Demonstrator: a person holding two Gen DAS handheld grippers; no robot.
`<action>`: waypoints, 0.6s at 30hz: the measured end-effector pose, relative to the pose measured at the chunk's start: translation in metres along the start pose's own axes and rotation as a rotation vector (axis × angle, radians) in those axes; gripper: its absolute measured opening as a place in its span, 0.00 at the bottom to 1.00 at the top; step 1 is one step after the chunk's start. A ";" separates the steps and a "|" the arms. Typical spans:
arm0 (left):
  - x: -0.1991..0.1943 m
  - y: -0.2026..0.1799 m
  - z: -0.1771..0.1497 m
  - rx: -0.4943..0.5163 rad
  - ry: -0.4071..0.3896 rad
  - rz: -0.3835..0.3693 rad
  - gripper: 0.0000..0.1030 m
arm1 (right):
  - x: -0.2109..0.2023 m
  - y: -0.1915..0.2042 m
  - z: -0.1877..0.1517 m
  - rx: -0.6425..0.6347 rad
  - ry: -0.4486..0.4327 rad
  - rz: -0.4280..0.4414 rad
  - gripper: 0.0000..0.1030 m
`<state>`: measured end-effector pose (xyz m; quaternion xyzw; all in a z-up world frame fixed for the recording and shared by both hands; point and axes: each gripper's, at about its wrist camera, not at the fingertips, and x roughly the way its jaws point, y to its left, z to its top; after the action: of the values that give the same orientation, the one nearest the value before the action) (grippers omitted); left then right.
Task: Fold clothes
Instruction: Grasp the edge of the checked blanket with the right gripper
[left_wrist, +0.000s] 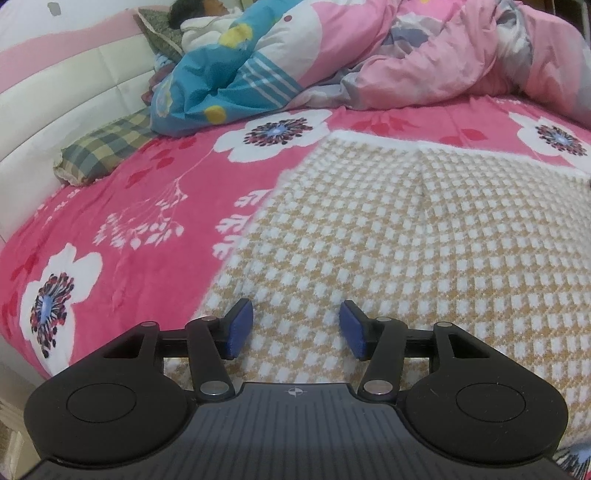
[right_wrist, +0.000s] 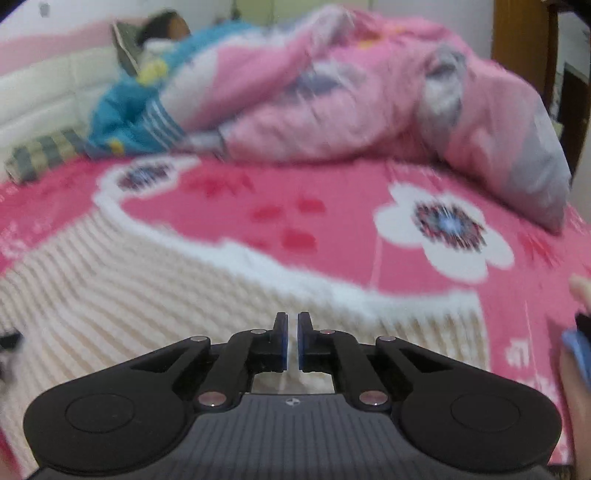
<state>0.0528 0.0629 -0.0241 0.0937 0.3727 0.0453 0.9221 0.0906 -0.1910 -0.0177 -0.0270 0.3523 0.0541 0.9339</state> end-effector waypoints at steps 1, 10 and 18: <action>0.000 0.000 0.000 0.001 0.001 0.001 0.52 | 0.006 0.003 0.000 -0.005 0.010 0.012 0.05; 0.001 0.001 0.002 0.006 0.007 -0.003 0.52 | 0.045 0.015 -0.002 -0.069 0.073 -0.029 0.03; 0.000 0.000 0.001 0.012 0.005 0.001 0.52 | 0.043 0.009 -0.009 -0.037 0.045 -0.009 0.03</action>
<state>0.0535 0.0623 -0.0238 0.0993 0.3752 0.0439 0.9205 0.1156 -0.1798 -0.0534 -0.0469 0.3718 0.0560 0.9254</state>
